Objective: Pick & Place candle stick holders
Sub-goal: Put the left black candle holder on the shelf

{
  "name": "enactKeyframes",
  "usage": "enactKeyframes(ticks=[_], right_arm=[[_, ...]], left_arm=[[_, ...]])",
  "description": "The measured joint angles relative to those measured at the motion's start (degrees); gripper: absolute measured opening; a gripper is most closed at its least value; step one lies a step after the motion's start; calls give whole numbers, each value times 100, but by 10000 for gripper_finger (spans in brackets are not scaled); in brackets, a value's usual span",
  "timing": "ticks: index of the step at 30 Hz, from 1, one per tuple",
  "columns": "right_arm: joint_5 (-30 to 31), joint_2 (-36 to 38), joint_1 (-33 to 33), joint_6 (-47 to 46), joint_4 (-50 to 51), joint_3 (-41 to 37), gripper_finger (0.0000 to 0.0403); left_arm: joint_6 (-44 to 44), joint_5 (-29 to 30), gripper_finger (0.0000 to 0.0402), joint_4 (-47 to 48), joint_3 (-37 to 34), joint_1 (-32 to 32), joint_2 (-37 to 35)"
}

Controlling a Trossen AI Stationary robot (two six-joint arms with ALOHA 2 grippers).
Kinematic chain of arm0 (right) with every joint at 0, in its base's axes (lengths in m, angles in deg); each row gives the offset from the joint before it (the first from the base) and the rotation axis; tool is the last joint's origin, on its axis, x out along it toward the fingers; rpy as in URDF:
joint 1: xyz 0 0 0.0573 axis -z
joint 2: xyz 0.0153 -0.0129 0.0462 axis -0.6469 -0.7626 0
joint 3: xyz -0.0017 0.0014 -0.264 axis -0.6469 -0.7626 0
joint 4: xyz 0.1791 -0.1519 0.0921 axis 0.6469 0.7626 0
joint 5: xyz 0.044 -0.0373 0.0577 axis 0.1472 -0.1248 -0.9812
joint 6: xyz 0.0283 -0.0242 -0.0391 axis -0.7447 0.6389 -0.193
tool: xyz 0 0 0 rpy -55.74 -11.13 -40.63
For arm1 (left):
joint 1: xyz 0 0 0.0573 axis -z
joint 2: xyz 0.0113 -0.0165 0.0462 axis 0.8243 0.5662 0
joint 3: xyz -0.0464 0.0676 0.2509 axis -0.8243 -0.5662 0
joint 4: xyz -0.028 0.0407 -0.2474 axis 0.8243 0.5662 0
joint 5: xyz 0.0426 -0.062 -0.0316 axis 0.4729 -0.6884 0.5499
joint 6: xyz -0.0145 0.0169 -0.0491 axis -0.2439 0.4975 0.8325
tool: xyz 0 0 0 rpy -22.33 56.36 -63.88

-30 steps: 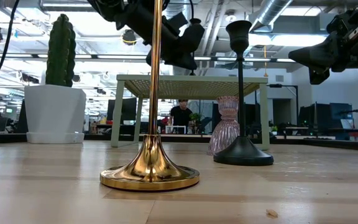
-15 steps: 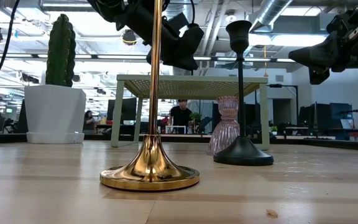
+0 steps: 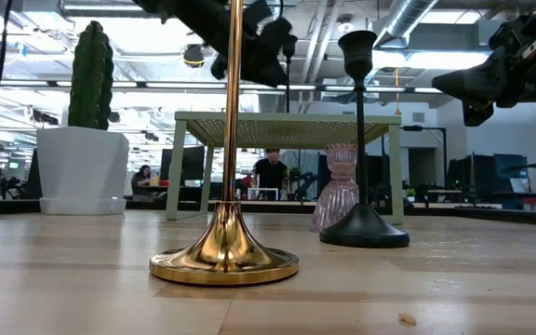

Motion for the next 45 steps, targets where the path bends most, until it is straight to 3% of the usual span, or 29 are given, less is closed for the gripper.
enactKeyframes(ticks=[8, 15, 18, 25, 36, 45], right_arm=[[-8, 0, -1, -15, 6, 10, 0], [1, -526, -143, -13, 7, 371, 0], [101, -1155, -224, -15, -80, 559, 0], [318, -3115, -350, 330, -966, 1073, 0], [315, -5854, -266, 1243, -1341, 2731, 0], [313, -7538, -7, 1595, -1257, 3925, 0]], left_arm=[[299, -10, 111, 1174, 2, 568, -591], [-60, -6, 49, 1614, 2, 1219, -844], [-341, -8, 11, 1699, 2, 1415, -873], [-618, -1, 3, 1762, -291, 1594, -1087], [-422, 86, 3, 602, -2108, 1853, -2743], [-445, 85, 2, 441, -2884, 2237, -3714]])
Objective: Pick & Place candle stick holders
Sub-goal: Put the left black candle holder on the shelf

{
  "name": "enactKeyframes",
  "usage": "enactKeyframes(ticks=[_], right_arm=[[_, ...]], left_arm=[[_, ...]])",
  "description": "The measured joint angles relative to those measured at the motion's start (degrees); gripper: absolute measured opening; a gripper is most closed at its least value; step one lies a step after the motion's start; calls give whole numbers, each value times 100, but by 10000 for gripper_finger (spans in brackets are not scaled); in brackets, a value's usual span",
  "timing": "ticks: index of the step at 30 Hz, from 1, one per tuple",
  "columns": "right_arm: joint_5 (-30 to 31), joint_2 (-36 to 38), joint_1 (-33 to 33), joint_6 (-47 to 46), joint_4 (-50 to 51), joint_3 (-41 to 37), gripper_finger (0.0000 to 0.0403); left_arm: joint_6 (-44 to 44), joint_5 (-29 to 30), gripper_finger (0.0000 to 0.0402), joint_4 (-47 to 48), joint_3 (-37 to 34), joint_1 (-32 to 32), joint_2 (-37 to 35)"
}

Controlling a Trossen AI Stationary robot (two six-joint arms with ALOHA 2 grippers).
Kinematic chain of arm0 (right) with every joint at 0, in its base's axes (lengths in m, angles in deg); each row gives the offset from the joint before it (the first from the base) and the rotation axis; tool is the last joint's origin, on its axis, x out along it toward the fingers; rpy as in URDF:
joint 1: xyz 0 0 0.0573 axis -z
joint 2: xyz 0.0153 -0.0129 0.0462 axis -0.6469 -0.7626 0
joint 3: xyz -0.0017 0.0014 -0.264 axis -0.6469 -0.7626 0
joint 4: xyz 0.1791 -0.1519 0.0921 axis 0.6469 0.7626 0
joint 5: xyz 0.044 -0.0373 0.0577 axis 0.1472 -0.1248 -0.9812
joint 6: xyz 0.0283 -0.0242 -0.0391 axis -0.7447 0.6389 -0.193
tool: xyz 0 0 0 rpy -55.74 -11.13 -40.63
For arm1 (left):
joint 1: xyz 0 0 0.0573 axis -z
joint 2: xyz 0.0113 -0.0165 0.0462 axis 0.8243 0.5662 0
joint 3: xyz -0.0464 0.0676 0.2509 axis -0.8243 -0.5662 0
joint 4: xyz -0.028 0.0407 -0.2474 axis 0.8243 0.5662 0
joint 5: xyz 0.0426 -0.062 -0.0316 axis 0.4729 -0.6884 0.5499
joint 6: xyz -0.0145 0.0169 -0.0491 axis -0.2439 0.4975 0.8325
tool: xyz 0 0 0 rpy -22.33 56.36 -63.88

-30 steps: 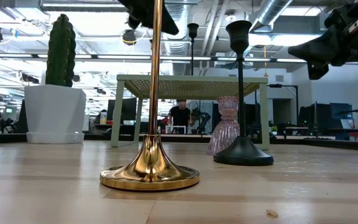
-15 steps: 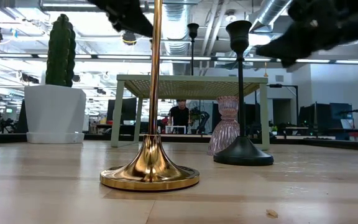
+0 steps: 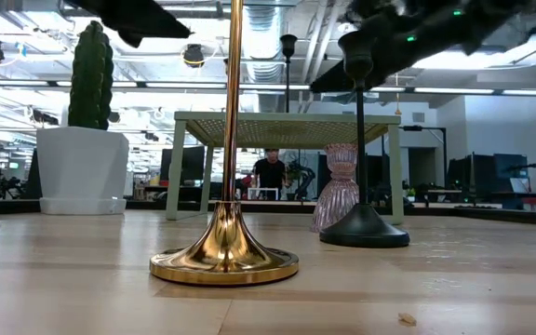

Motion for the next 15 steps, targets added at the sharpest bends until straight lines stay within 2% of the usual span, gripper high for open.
enactKeyframes(ticks=[5, 8, 15], right_arm=[[38, -639, 186, 5, 294, 615, 0], [257, -896, 280, 7, 487, 894, 0], [348, -1080, 457, 11, 909, 1141, 0]], left_arm=[[0, 0, 3, 11, -219, 65, -208], [0, 1, 2, -18, -285, 64, -225], [0, 0, 4, -20, -381, 65, -220]])
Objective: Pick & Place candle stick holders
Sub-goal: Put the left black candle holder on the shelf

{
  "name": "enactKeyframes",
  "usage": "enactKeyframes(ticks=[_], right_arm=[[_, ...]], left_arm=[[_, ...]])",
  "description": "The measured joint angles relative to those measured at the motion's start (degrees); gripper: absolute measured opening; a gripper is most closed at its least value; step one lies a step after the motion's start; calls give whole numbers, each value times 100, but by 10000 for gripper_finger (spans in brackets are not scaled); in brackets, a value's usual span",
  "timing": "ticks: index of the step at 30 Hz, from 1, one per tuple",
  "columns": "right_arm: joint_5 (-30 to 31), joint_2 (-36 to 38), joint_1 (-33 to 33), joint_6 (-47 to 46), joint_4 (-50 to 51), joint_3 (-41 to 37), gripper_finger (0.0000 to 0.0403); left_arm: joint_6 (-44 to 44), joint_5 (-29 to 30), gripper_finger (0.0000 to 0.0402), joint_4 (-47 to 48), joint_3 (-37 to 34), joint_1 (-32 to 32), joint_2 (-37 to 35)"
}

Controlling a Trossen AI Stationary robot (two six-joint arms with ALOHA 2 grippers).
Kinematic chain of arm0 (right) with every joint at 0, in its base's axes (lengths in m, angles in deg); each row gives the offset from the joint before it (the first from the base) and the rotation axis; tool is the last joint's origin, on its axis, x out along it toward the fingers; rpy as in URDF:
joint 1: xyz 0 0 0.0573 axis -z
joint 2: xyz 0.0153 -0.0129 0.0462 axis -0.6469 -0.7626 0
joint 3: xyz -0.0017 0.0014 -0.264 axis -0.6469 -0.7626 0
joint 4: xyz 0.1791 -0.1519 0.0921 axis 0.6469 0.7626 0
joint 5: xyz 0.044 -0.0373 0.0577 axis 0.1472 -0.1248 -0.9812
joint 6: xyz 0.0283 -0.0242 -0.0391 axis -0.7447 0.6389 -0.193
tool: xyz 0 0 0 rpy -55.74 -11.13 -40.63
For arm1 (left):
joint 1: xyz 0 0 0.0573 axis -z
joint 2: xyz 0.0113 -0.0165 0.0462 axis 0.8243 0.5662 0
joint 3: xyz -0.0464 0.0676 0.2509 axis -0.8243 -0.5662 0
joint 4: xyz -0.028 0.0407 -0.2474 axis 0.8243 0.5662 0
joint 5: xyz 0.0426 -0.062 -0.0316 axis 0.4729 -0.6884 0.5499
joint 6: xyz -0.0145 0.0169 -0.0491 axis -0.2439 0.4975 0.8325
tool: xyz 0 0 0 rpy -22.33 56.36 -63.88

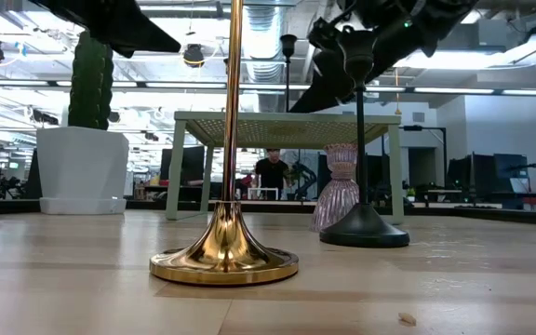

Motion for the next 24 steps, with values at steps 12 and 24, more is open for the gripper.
enactKeyframes(ticks=[12, 24], right_arm=[[-1, 9, 348, 0, -102, 7, 0], [-261, -173, 578, 39, -574, 8, 0]], left_arm=[[19, 0, 4, -48, -1, -2, -2], [20, 0, 3, -67, 2, -2, -2]])
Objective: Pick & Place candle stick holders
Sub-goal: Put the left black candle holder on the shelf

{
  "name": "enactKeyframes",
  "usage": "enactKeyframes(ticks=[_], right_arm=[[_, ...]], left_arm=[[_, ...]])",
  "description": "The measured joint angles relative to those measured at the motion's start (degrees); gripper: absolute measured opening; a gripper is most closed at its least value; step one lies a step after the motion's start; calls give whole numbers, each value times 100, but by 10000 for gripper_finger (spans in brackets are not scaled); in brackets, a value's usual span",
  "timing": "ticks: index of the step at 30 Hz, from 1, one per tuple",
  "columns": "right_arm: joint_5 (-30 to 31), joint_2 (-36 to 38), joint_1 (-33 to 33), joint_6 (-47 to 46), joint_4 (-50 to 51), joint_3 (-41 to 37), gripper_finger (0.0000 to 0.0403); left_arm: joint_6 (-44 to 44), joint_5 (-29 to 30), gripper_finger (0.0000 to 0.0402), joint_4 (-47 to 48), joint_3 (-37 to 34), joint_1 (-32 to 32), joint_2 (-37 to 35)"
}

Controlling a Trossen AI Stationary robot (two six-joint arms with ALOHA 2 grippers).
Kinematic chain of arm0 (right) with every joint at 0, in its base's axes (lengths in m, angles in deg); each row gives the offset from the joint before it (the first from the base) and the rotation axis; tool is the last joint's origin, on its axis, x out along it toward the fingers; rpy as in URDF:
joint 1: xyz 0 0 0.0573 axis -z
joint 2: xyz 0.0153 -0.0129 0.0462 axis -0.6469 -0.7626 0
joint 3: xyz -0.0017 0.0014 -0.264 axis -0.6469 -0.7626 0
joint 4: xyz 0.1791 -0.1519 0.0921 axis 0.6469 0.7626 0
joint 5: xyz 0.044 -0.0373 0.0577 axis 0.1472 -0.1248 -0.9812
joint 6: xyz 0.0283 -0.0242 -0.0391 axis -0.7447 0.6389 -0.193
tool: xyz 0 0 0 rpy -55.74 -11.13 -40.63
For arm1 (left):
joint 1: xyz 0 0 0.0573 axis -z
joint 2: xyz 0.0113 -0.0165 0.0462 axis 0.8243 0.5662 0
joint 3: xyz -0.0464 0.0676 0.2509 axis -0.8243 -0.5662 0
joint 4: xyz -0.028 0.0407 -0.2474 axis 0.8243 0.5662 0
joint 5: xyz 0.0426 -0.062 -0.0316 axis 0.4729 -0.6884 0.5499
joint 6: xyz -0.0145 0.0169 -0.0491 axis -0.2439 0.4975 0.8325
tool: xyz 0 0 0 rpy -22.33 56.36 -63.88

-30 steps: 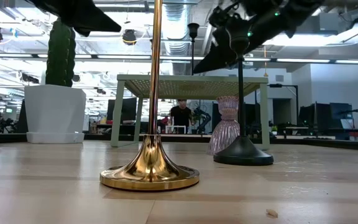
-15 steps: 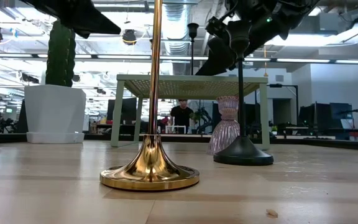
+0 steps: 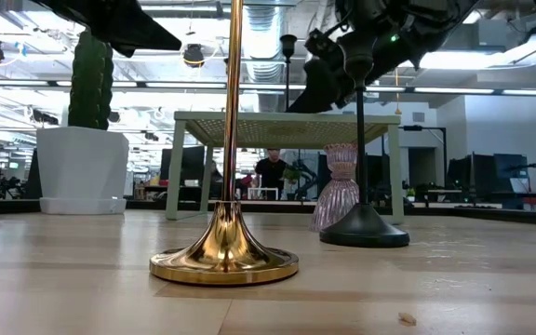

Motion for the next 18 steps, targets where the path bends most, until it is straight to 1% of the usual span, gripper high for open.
enactKeyframes(ticks=[4, 9, 14, 18], right_arm=[[-355, -395, 105, -24, -276, 158, 0], [-223, -819, 96, 108, -227, 531, 0], [-224, -684, 67, 258, 80, 722, 0], [48, -460, 64, 403, 304, 844, 0]], left_arm=[[0, 0, 4, -2, 2, 0, 2], [2, -2, 3, -2, 2, 0, 2], [2, -2, 5, 0, 2, 0, 4], [2, -4, 4, 1, 2, 0, 4]])
